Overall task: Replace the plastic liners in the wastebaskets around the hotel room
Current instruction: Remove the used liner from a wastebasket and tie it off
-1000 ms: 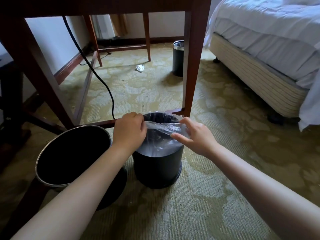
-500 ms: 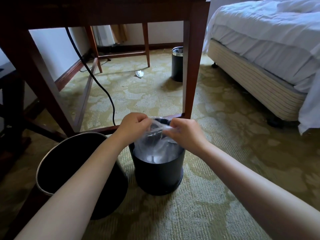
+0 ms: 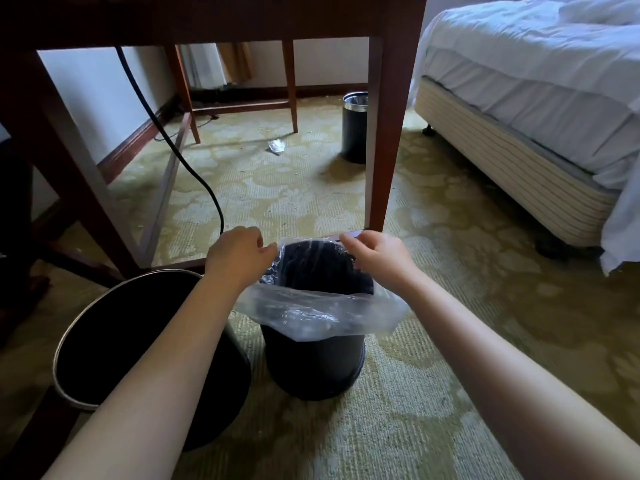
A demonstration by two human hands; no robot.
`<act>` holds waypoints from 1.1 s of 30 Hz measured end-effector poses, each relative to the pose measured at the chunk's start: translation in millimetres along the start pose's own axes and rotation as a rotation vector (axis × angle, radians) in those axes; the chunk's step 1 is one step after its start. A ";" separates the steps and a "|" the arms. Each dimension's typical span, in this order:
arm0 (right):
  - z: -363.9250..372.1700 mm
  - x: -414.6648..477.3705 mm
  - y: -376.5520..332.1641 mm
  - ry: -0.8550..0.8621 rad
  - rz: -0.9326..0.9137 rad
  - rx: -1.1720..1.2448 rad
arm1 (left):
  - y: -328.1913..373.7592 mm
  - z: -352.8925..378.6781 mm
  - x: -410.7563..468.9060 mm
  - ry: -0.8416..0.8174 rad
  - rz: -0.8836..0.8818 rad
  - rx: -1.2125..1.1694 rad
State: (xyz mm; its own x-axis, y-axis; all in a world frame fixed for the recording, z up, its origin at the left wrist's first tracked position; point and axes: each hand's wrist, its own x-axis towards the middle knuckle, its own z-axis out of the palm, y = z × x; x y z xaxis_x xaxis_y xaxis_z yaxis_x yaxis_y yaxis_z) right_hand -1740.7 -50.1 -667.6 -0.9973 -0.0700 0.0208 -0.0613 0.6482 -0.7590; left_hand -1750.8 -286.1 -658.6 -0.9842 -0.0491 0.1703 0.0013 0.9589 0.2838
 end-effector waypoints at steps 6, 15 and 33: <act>29.2 30.2 40.6 0.257 0.334 -0.158 | -15.4 49.4 11.0 -0.152 -0.222 -0.072; 54.9 28.4 77.0 -0.006 0.484 0.056 | -16.7 81.1 -8.0 -0.098 -0.236 0.082; 6.9 4.7 19.7 -0.227 0.247 0.244 | -1.5 70.6 -36.2 -0.538 0.155 -0.209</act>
State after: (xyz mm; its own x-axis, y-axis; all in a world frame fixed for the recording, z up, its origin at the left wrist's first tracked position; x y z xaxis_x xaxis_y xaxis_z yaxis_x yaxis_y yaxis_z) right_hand -1746.3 -42.9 -687.0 -0.9451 -0.1185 -0.3044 0.2167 0.4698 -0.8558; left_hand -1727.7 -266.0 -731.8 -0.9214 0.2875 -0.2617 0.1329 0.8656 0.4828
